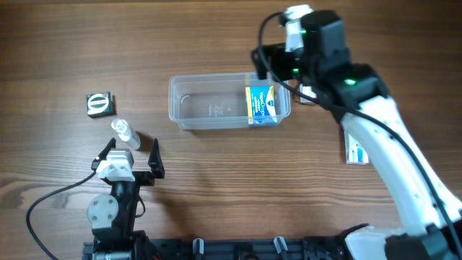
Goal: Pack container
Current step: 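Release box, move right gripper to white Hansaplast box and grasp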
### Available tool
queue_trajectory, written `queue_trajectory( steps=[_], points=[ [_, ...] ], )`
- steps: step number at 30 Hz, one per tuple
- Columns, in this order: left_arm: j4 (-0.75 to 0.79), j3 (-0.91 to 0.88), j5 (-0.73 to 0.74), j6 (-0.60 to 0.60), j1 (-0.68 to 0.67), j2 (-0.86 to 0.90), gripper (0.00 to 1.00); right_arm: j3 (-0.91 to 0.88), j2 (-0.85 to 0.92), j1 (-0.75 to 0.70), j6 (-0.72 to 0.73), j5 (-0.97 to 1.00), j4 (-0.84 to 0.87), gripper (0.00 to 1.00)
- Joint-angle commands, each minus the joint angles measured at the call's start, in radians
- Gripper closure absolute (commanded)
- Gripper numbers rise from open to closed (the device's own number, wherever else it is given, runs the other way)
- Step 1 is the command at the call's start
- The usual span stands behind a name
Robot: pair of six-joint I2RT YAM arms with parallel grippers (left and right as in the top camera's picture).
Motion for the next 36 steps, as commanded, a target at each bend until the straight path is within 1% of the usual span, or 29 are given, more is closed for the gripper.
queue_trajectory(
  steps=[1, 4, 7, 9, 17, 23, 29, 36],
  points=[
    [0.001, -0.006, 0.011, 0.019, 0.006, -0.001, 0.0, 0.006, -0.008, -0.087, -0.018, 0.219, -0.08, 0.0],
    [0.001, -0.006, 0.011, 0.019, 0.006, -0.001, 0.0, 0.005, 0.014, -0.153, -0.025, 0.212, -0.107, 0.01],
    [0.001, -0.006, 0.011, 0.019, 0.006, -0.001, 0.0, 0.005, 0.053, -0.196, -0.029, 0.204, -0.099, 0.01],
    [0.001, -0.006, 0.011, 0.019, 0.006, -0.001, 0.0, 0.005, 0.09, -0.214, -0.065, 0.181, -0.08, 0.01],
    [0.001, -0.006, 0.011, 0.019, 0.006, -0.001, 0.0, 0.005, 0.277, -0.233, -0.12, 0.155, 0.021, 0.02],
    [0.001, -0.006, 0.011, 0.019, 0.006, -0.001, 0.01, 0.005, 0.405, -0.248, -0.132, 0.135, 0.045, 0.02],
    [0.001, -0.006, 0.011, 0.019, 0.006, -0.001, 0.0, 0.005, 0.49, -0.28, -0.151, 0.055, 0.064, 0.01],
    [0.001, -0.006, 0.011, 0.019, 0.006, -0.001, 0.0, 0.005, 0.535, -0.285, -0.154, 0.051, 0.079, 0.02]
  ],
)
